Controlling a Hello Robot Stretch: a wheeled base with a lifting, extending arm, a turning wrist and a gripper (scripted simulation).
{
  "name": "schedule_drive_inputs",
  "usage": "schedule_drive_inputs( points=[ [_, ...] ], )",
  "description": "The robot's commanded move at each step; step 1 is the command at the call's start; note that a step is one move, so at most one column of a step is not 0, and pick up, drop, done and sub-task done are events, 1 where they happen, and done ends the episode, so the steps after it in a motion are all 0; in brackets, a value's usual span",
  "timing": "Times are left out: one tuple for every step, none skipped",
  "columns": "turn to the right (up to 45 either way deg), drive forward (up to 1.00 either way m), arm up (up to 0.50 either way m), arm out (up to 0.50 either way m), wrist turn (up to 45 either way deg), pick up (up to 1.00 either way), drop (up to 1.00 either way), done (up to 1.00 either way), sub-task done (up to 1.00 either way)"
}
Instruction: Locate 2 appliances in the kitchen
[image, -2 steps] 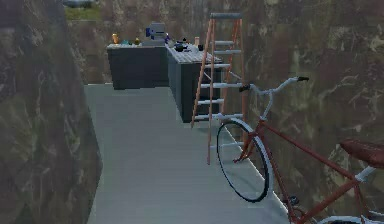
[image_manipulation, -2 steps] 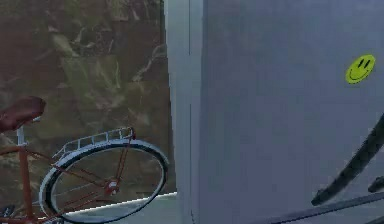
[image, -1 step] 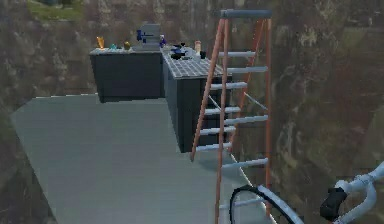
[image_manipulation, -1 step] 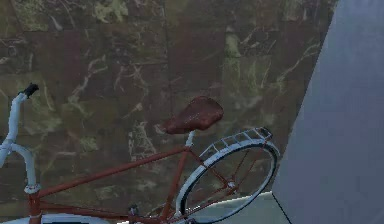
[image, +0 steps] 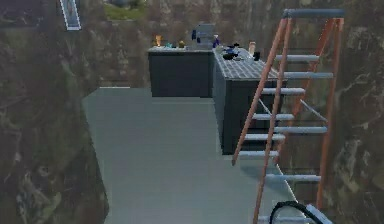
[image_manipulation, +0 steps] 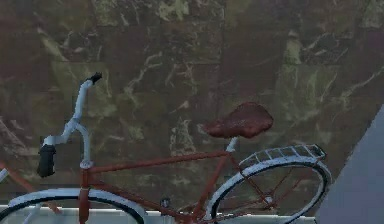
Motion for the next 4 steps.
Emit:
schedule_drive_inputs(
  points=[
    [0.0, 1.00, 0.00, 0.00, 0.0, 0.00, 0.00, 0.00, 0.00],
    [0.0, 1.00, 0.00, 0.00, 0.0, 0.00, 0.00, 0.00, 0.00],
    [0.0, 1.00, 0.00, 0.00, 0.0, 0.00, 0.00, 0.00, 0.00],
    [15.0, 0.00, 0.00, 0.00, 0.0, 0.00, 0.00, 0.00, 0.00]
  ],
)
